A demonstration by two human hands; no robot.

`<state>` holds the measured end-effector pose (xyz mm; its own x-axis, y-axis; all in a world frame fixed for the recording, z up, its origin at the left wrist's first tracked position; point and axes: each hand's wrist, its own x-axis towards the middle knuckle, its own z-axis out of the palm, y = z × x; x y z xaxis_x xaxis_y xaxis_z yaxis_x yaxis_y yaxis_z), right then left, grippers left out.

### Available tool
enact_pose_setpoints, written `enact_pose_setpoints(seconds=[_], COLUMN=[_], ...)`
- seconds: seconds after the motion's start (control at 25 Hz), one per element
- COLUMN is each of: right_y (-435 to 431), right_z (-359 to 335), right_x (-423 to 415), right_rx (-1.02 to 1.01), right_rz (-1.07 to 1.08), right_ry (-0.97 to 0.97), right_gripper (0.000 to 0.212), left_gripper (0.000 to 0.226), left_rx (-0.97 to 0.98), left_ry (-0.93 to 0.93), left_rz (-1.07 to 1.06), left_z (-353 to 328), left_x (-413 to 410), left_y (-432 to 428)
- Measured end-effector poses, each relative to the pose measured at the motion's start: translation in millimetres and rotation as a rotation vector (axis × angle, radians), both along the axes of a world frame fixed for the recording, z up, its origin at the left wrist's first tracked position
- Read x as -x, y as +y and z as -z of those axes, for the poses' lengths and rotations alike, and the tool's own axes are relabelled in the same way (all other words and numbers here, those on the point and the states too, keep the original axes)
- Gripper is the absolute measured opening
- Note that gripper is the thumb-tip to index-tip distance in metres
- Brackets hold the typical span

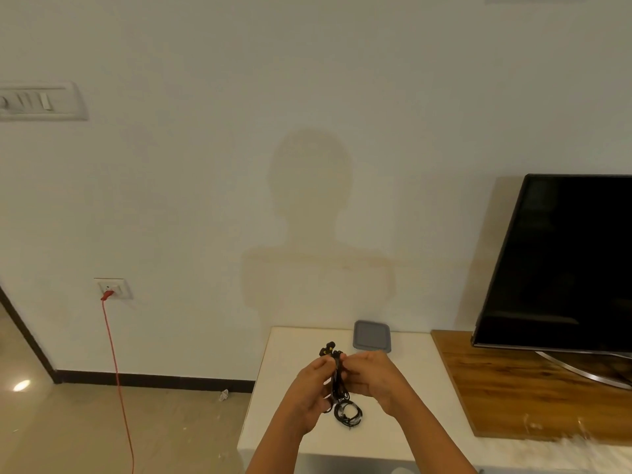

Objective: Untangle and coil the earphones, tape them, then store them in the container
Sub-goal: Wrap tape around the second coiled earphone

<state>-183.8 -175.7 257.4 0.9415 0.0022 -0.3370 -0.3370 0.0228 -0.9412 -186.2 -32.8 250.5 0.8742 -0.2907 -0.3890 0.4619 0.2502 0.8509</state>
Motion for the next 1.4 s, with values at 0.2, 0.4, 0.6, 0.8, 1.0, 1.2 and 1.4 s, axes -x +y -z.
enact_pose_setpoints(seconds=[0.2,0.4,0.6,0.8,1.0,1.2,1.4], right_y=[-5,-8,-9,-8,-5,-3,-3], right_z=[9,12,13,12,11,15,17], right_x=[4,7,7,7,7,7,7], right_rx=[-0.094,-0.119,-0.153,-0.085,0.023,0.027,0.029], right_rz=[0.012,0.012,-0.011,-0.038,-0.058,-0.045,-0.034], right_ry=[0.065,0.097,0.134,0.096,0.032,0.024,0.021], right_gripper=[0.031,0.028,0.022,0.018,0.022,0.029,0.025], left_gripper=[0.018,0.019,0.022,0.02,0.02,0.019,0.015], left_rx=[-0.036,-0.03,-0.043,-0.027,0.055,-0.029,-0.087], left_ry=[-0.027,0.0,-0.008,0.007,0.049,-0.003,-0.036], left_rz=[0.038,0.025,-0.02,-0.056,-0.058,-0.088,-0.114], left_z=[4,6,8,10,13,14,12], left_x=[0,-2,-1,0,0,0,1], left_y=[0,1,3,3,2,0,-1])
